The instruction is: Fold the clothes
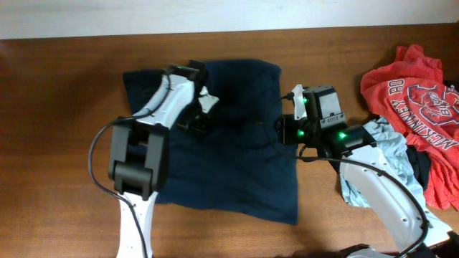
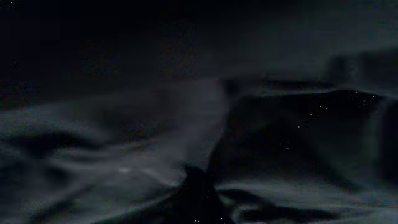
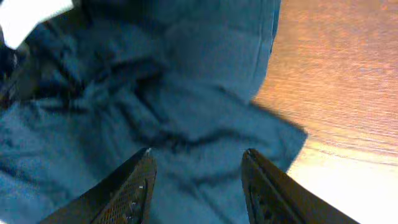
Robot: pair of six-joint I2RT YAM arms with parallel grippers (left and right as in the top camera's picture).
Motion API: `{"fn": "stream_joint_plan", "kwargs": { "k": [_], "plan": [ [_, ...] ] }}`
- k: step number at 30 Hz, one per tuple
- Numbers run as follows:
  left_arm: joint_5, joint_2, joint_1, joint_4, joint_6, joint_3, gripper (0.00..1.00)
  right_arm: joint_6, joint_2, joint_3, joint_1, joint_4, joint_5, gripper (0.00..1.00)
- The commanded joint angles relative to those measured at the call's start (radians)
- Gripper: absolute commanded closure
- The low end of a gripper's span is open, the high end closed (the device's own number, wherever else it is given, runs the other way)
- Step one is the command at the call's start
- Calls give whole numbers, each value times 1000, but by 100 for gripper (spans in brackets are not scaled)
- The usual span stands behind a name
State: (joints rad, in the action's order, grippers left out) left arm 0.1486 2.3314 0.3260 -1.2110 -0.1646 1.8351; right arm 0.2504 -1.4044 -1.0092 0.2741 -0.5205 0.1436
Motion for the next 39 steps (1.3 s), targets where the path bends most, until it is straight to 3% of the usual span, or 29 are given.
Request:
{"fn": "stream_joint_plan", "kwargs": {
  "k": [1, 7, 12, 16, 21, 24, 32, 39],
  "plan": [
    [46, -56, 112, -43, 13, -48, 99, -10, -9, -5, -10, 9, -88, 51],
    [35, -172, 159, -100, 106, -48, 99, 42, -71, -5, -84, 48, -70, 53],
    [-138, -269, 142, -61, 196, -48, 100, 42, -190, -5, -113, 79, -16, 55],
    [-258, -286, 89, 68, 194, -49, 99, -60, -265, -5, -103, 216, 136, 55],
    [-250, -273, -9, 278, 191, -66, 100, -41, -376, -5, -102, 308, 134, 64],
    [-235, -251, -56, 318, 191, -66, 100, -33, -427, -5, -102, 320, 142, 71],
    [-163, -112, -156, 325, 133, -66, 100, -36, -435, -5, -102, 283, 86, 71],
    [-170, 0, -204, 453, 97, -66, 100, -36, -490, -5, -102, 227, 13, 72]
  ]
}}
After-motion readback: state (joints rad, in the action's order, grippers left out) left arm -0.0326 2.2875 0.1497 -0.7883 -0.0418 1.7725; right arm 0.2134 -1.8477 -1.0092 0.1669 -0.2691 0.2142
